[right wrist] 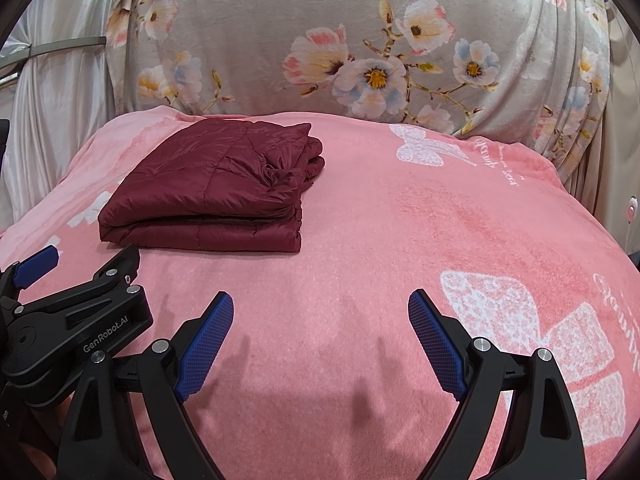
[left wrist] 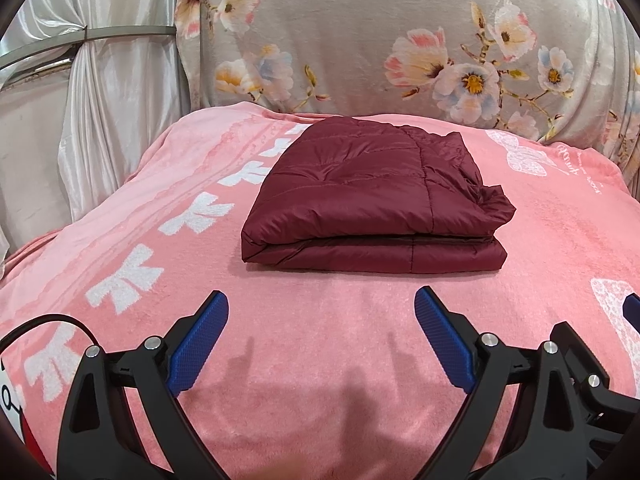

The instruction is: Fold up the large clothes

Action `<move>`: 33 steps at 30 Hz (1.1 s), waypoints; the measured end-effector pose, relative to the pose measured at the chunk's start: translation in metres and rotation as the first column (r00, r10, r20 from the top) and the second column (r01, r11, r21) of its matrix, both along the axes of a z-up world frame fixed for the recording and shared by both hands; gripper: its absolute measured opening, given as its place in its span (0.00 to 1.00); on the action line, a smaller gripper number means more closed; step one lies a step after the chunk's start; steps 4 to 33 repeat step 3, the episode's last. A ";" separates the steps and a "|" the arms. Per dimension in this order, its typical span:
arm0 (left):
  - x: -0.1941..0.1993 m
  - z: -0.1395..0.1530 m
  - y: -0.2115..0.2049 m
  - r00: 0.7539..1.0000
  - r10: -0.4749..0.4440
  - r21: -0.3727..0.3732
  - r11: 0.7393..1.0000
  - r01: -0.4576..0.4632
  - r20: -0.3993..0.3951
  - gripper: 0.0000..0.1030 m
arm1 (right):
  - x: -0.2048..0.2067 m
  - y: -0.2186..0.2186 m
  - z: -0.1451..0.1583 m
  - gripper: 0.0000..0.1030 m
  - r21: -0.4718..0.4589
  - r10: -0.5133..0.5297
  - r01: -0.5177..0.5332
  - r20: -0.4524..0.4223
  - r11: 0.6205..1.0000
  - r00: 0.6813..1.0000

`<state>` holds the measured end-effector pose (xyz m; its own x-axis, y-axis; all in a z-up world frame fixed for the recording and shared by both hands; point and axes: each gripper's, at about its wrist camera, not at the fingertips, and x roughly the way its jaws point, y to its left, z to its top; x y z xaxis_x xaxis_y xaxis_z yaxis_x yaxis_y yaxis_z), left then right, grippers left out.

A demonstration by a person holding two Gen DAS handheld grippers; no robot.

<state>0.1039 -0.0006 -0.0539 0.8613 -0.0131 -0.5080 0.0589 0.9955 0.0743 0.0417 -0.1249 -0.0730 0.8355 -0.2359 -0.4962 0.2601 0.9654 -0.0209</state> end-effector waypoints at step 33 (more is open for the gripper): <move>-0.002 0.000 -0.002 1.000 0.002 0.001 1.000 -0.002 -0.002 0.89 | 0.000 0.000 0.000 0.85 0.000 0.000 0.000 0.000 1.000 1.000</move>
